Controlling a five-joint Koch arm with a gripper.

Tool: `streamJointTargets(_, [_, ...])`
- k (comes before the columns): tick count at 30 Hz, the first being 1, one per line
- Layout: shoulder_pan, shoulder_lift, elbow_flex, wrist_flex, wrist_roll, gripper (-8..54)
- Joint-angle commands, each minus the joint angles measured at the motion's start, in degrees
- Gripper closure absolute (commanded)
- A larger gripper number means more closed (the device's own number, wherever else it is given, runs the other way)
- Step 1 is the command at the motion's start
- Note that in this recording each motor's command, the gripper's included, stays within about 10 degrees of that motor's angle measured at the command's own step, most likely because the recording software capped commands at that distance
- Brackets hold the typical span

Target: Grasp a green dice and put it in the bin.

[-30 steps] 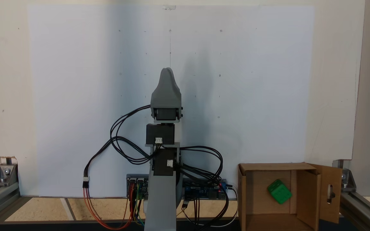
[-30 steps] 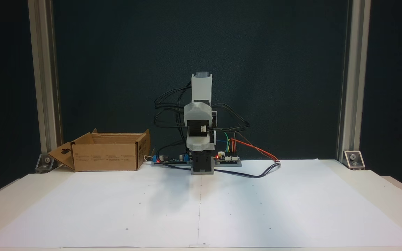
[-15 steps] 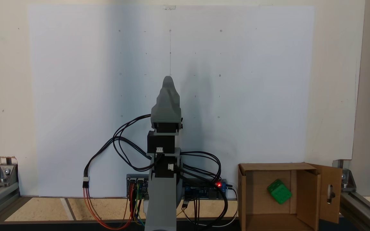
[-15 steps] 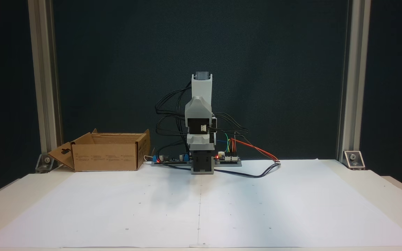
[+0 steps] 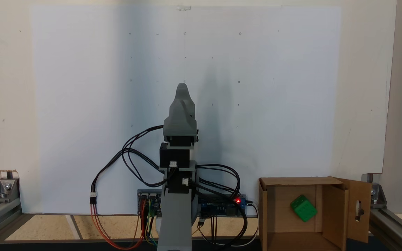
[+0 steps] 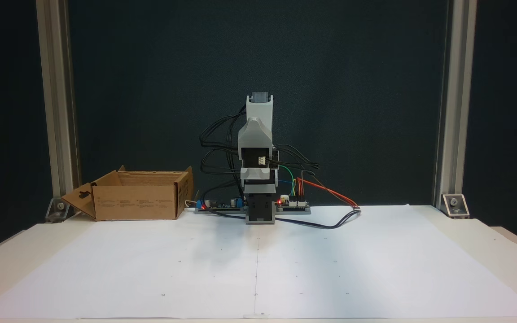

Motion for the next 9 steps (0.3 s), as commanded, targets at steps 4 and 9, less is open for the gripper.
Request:
streamJointTargets(4, [0.6,6.2,2.8,-2.3,0.9,1.1])
streamJointTargets(9, [0.7,6.2,2.8,-2.3,0.9,1.1])
